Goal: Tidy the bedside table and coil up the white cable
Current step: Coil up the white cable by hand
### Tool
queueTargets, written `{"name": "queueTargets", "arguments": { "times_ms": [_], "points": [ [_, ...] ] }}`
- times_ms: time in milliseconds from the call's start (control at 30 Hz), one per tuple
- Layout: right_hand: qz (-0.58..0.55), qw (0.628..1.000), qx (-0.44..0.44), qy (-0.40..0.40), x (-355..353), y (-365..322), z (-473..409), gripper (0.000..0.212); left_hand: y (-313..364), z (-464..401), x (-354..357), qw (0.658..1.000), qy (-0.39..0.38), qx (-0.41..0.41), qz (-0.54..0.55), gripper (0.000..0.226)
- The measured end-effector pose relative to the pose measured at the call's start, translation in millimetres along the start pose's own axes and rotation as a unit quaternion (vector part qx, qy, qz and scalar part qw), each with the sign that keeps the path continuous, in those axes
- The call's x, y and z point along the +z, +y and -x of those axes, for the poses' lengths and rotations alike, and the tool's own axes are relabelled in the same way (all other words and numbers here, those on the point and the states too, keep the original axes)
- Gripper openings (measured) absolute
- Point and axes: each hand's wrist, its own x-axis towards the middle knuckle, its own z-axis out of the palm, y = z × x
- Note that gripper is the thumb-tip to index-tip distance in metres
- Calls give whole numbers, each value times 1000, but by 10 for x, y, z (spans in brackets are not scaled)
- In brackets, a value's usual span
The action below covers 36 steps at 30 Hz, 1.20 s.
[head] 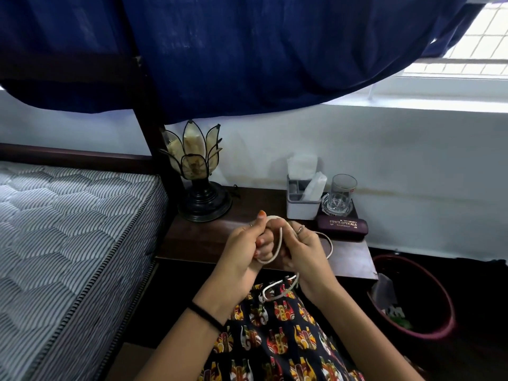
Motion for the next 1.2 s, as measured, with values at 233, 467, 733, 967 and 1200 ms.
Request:
{"name": "queueTargets", "arguments": {
  "times_ms": [233,467,733,967,1200],
  "points": [
    [-55,995,82,-13,112,216,178,34,245,-159,51,994,36,64,81,23],
    [284,957,-45,-35,71,259,177,18,380,-302,-9,986,63,150,-29,21],
    [539,810,-231,1,66,-381,175,28,245,-343,-214,900,91,199,-377,47],
    [617,745,-230,-107,80,-532,156,19,327,-315,-57,910,69,223,-344,38],
    [601,731,-321,-47,-20,-598,112,27,236,-285,-109,914,22,114,-389,32]
  ]
}}
